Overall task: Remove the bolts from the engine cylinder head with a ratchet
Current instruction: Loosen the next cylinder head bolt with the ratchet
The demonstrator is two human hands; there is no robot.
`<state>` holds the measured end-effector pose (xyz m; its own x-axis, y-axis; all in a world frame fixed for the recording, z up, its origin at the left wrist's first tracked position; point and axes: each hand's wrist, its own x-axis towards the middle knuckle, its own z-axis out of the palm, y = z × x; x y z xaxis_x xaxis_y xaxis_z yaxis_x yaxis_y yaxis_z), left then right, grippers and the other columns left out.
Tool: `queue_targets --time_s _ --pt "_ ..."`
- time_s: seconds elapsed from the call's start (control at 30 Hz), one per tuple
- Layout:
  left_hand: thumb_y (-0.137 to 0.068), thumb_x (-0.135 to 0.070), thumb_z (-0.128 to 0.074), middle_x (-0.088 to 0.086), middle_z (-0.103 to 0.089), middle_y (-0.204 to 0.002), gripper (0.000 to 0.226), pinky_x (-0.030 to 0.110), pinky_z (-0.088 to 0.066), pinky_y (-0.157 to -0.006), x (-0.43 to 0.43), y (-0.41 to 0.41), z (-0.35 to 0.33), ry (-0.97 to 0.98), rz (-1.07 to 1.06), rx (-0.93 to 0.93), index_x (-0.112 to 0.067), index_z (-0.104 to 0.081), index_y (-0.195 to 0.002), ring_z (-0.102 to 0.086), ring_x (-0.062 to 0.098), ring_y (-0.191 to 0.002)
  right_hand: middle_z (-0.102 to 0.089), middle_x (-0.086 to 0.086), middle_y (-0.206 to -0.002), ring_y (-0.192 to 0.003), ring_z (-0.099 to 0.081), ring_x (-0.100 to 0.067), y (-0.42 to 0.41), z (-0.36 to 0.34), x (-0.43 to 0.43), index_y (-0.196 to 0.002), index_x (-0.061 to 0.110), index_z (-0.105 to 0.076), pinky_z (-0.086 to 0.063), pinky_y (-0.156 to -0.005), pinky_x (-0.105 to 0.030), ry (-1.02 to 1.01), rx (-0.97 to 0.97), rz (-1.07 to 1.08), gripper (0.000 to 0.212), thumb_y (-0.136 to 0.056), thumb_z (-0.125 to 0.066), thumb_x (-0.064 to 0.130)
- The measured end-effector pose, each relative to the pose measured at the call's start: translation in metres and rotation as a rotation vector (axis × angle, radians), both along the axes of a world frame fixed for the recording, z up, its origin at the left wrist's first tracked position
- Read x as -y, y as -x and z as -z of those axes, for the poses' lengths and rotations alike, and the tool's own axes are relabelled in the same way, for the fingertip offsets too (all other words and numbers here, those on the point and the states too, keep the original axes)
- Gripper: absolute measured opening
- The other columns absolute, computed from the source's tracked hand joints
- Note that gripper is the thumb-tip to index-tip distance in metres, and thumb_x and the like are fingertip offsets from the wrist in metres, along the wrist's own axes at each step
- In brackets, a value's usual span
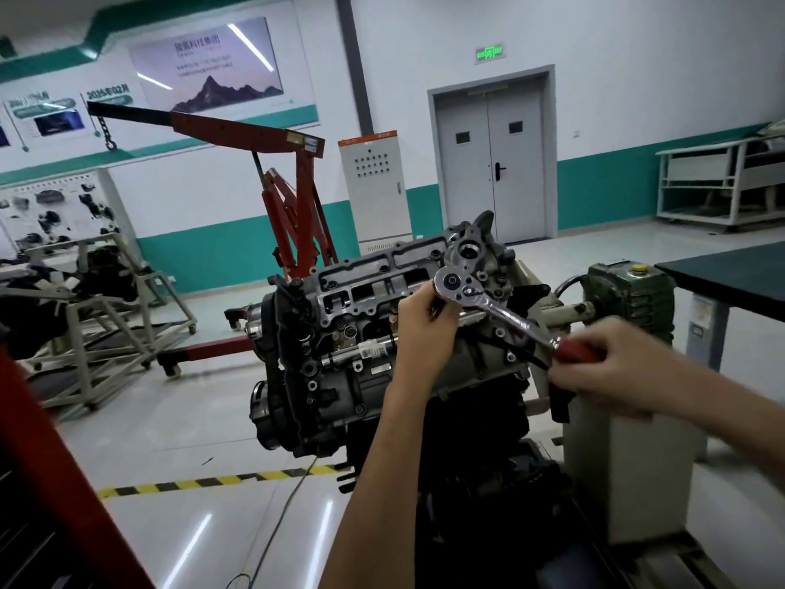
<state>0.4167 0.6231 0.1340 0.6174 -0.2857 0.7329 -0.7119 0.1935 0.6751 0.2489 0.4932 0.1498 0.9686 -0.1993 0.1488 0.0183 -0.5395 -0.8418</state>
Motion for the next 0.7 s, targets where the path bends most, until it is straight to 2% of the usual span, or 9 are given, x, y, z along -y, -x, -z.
queue_targets --time_s 0.07,0.13,0.17,0.3,0.4,0.47,0.57,0.63,0.7 --pt "-0.090 -0.005 -0.056 -0.016 -0.039 -0.046 0.046 0.012 -0.022 -0.047 0.001 0.000 0.001 0.017 0.009 0.001 -0.035 -0.055 -0.055 -0.027 0.001 -0.047 -0.048 -0.002 -0.042 -0.031 -0.041 -0.014 0.000 -0.012 0.007 -0.059 0.007 -0.055 -0.032 -0.032 -0.018 0.081 0.044 0.000 0.022 -0.079 -0.066 0.010" --pt "-0.089 -0.005 -0.055 -0.016 -0.039 -0.048 0.032 0.015 -0.025 -0.049 0.000 0.000 0.004 0.030 0.015 -0.019 -0.022 -0.060 -0.063 -0.028 0.000 -0.049 -0.047 0.000 -0.041 -0.033 -0.043 -0.013 -0.002 0.004 -0.011 -0.057 0.009 -0.054 -0.035 -0.035 -0.020 0.071 0.074 0.022 0.025 -0.079 -0.066 0.010" --pt "-0.089 -0.004 -0.056 -0.016 -0.042 -0.051 0.026 0.017 -0.028 -0.051 -0.001 0.000 0.005 0.032 0.011 -0.028 -0.015 -0.059 -0.065 -0.031 0.000 -0.052 -0.045 0.001 -0.040 -0.033 -0.042 -0.014 -0.004 0.020 -0.028 -0.055 0.014 -0.052 -0.034 -0.035 -0.022 0.010 0.102 0.034 0.029 -0.080 -0.065 0.010" --pt "-0.090 -0.003 -0.059 -0.018 -0.044 -0.051 0.046 0.011 -0.031 -0.054 -0.001 0.002 0.003 0.031 -0.014 -0.009 -0.032 -0.045 -0.057 -0.034 -0.003 -0.054 -0.042 -0.004 -0.039 -0.029 -0.037 -0.018 -0.018 0.066 -0.101 -0.054 0.022 -0.047 -0.031 -0.035 -0.022 -0.440 0.191 -0.015 0.032 -0.082 -0.061 0.016" --pt "-0.091 -0.003 -0.059 -0.017 -0.043 -0.050 0.047 0.015 -0.031 -0.055 -0.003 0.002 0.002 -0.012 -0.021 -0.009 -0.033 -0.044 -0.057 -0.033 -0.001 -0.055 -0.048 -0.008 -0.044 -0.033 -0.043 -0.022 -0.025 0.061 -0.101 -0.055 0.016 -0.047 -0.038 -0.038 -0.026 -0.485 0.096 -0.059 0.030 -0.082 -0.061 0.012" --pt "-0.090 -0.003 -0.060 -0.016 -0.044 -0.050 0.043 0.015 -0.030 -0.054 -0.006 0.001 0.000 -0.027 -0.020 -0.024 -0.028 -0.049 -0.056 -0.033 0.000 -0.054 -0.044 -0.002 -0.041 -0.031 -0.039 -0.017 -0.019 0.046 -0.074 -0.052 0.016 -0.045 -0.036 -0.035 -0.024 -0.340 0.053 -0.003 0.034 -0.080 -0.061 0.011" --pt "-0.088 -0.001 -0.059 -0.011 -0.046 -0.054 0.024 0.019 -0.028 -0.054 -0.010 0.003 -0.011 -0.112 0.002 -0.005 0.000 -0.057 -0.064 -0.033 0.004 -0.054 -0.049 0.003 -0.041 -0.034 -0.043 -0.007 -0.013 0.009 -0.019 -0.052 0.012 -0.052 -0.041 -0.038 -0.023 0.267 0.124 0.170 0.030 -0.077 -0.066 0.015" --pt "-0.086 -0.001 -0.058 -0.015 -0.043 -0.049 0.024 0.015 -0.026 -0.049 -0.014 0.006 -0.017 -0.146 0.022 0.031 -0.004 -0.057 -0.062 -0.030 0.000 -0.048 -0.055 0.001 -0.051 -0.040 -0.049 -0.008 -0.014 -0.011 -0.002 -0.061 0.010 -0.060 -0.050 -0.047 -0.026 0.505 0.137 0.194 0.020 -0.078 -0.066 0.018" --pt "-0.085 -0.002 -0.057 -0.015 -0.046 -0.051 0.026 0.014 -0.027 -0.049 -0.015 0.010 -0.016 -0.112 0.041 0.022 -0.014 -0.059 -0.061 -0.032 0.000 -0.048 -0.057 -0.001 -0.055 -0.041 -0.048 -0.008 -0.017 -0.007 -0.004 -0.065 0.008 -0.061 -0.049 -0.048 -0.024 0.499 0.136 0.174 0.018 -0.080 -0.065 0.017"
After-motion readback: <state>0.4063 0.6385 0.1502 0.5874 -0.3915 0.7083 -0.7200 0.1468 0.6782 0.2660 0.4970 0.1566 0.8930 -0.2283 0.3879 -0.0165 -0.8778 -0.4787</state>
